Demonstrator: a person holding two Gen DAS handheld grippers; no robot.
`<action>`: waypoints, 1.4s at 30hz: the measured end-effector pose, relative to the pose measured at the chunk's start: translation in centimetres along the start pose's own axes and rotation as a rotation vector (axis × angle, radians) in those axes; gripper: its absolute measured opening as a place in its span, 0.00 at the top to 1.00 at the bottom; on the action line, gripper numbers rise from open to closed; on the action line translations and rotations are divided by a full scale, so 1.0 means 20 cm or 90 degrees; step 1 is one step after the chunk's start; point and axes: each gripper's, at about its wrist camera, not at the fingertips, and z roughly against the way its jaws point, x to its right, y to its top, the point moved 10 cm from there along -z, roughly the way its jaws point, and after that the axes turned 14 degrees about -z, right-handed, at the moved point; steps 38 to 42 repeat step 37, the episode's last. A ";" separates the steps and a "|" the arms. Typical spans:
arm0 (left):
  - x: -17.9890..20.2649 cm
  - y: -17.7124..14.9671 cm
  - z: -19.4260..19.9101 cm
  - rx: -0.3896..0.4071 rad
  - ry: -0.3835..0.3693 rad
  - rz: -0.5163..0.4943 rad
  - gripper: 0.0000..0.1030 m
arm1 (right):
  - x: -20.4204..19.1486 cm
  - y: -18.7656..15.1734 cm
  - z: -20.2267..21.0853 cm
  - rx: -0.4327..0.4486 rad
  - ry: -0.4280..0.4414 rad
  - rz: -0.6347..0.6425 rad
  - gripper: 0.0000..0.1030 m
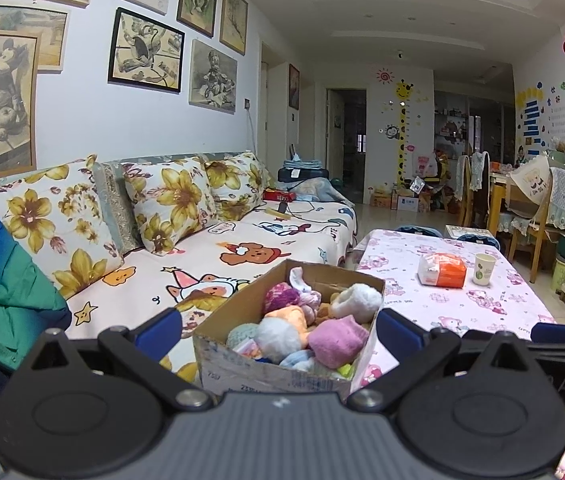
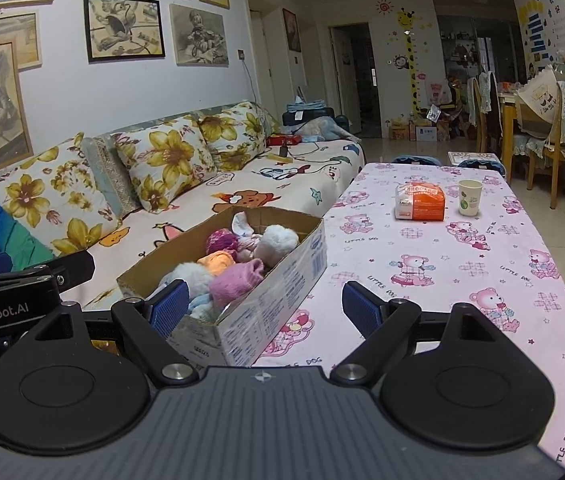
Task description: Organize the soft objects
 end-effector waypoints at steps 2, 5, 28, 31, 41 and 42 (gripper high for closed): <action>0.00 -0.01 0.00 -0.001 0.003 0.000 0.01 | 0.00 -0.01 0.00 -0.002 -0.001 0.006 0.00; -0.01 -0.03 0.01 -0.001 0.005 -0.001 0.01 | 0.00 -0.02 -0.01 -0.005 -0.002 0.010 0.00; 0.06 -0.11 -0.07 -0.018 -0.015 0.000 0.01 | 0.07 -0.06 -0.07 -0.031 -0.020 0.010 0.00; 0.08 -0.13 -0.10 -0.022 -0.019 -0.003 0.01 | 0.09 -0.07 -0.09 -0.035 -0.023 0.007 0.00; 0.17 -0.12 -0.17 -0.035 -0.022 -0.011 0.01 | 0.17 -0.06 -0.12 -0.047 -0.025 -0.020 0.00; 0.17 -0.12 -0.17 -0.035 -0.022 -0.011 0.01 | 0.17 -0.06 -0.12 -0.047 -0.025 -0.020 0.00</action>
